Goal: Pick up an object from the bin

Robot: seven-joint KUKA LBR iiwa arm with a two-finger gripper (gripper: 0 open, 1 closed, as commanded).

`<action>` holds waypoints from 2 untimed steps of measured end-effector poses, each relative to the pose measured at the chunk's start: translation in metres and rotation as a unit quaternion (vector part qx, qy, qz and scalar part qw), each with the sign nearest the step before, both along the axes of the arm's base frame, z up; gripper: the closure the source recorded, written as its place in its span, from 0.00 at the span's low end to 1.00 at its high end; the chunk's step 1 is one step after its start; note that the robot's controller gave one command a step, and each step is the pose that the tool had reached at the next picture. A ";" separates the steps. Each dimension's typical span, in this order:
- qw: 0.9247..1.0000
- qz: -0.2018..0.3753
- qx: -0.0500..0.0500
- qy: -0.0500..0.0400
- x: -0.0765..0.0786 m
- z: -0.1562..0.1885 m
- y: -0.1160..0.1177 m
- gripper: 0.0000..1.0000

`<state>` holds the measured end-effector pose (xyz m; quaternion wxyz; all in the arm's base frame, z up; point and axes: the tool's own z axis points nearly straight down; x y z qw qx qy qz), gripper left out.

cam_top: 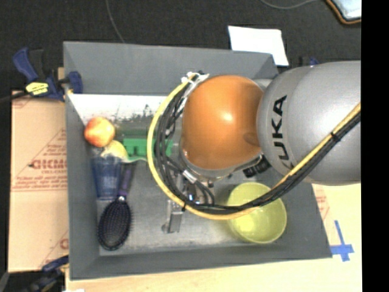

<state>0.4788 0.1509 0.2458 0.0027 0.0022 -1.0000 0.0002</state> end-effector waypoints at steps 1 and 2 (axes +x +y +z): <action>1.000 -0.003 0.001 -0.004 0.002 0.004 -0.001 0.00; 0.998 0.065 -0.006 -0.003 0.119 -0.160 0.052 0.00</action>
Offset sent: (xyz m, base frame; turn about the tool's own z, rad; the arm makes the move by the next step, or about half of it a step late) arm 0.1196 0.0623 -0.1758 -0.1429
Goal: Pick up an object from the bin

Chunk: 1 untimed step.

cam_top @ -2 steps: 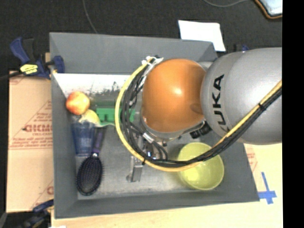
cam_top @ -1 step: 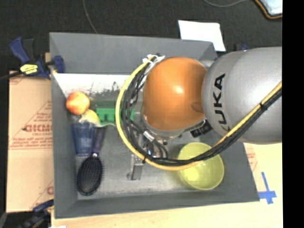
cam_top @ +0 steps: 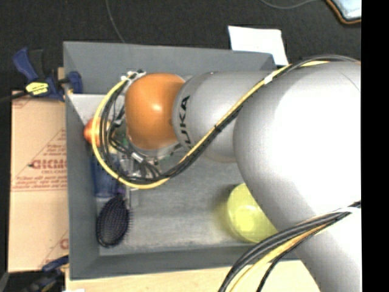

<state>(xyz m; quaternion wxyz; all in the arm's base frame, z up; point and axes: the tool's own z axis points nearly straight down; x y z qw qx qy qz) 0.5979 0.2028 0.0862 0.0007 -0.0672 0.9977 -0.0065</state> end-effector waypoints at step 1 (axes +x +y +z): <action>1.000 0.000 0.004 0.000 -0.014 0.010 -0.004 0.00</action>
Offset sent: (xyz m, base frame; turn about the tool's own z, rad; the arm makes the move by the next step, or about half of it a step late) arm -0.0200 0.0363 0.0138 -0.3169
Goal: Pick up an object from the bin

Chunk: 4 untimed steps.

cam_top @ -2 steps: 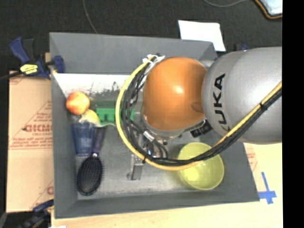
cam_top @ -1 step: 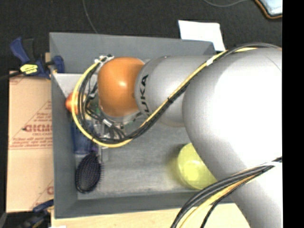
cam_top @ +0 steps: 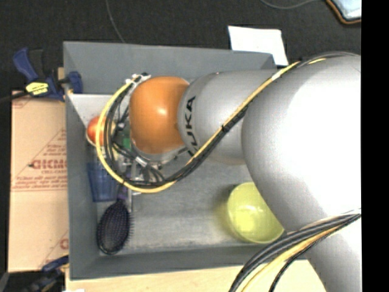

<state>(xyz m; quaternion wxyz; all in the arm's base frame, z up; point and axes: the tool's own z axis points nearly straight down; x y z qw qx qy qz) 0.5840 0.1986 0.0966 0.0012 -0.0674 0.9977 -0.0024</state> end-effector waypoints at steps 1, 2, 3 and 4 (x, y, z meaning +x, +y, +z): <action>0.989 0.146 -0.010 0.002 -0.001 0.001 0.009 0.00; 0.966 0.259 -0.001 -0.005 0.025 -0.022 0.008 0.00; 0.925 0.381 -0.010 -0.004 0.015 -0.022 0.018 1.00; 0.925 0.380 -0.011 -0.004 0.015 -0.022 0.018 1.00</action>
Offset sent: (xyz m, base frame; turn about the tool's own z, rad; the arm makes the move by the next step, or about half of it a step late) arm 0.0206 0.0075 -0.0266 -0.5278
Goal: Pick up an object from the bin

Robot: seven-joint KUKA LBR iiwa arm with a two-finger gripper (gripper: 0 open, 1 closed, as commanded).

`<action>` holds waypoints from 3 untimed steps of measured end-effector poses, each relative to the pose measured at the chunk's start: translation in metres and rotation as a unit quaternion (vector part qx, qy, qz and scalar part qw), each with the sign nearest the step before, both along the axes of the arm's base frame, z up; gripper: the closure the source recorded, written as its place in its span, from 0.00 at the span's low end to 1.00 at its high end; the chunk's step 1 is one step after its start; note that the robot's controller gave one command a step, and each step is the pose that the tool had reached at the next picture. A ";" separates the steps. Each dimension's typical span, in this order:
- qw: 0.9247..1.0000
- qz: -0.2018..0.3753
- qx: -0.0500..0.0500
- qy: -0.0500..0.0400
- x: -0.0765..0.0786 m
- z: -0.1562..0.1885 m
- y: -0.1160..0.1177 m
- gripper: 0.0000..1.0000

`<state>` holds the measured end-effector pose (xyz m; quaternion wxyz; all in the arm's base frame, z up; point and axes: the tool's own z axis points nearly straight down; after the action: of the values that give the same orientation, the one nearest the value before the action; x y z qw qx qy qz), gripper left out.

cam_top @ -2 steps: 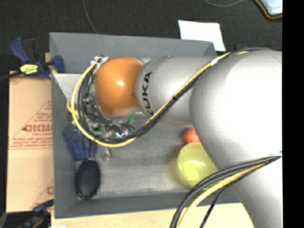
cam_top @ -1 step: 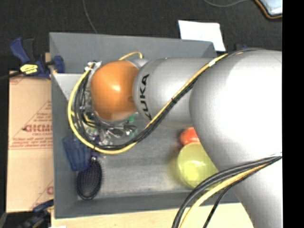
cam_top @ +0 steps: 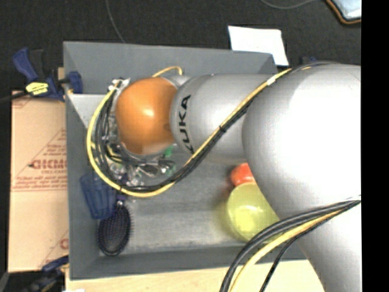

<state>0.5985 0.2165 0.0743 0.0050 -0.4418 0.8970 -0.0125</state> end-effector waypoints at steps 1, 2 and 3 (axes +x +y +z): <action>1.000 0.000 0.000 0.000 0.000 0.000 0.000 1.00; 1.000 -0.002 -0.001 0.001 0.000 0.007 -0.001 1.00; 1.000 -0.003 -0.002 0.004 -0.002 0.025 -0.002 1.00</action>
Offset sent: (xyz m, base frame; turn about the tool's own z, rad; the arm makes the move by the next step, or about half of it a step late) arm 0.0001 -0.0001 0.0174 0.0007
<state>0.5965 0.2140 0.0997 0.0003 -0.4396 0.8981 -0.0128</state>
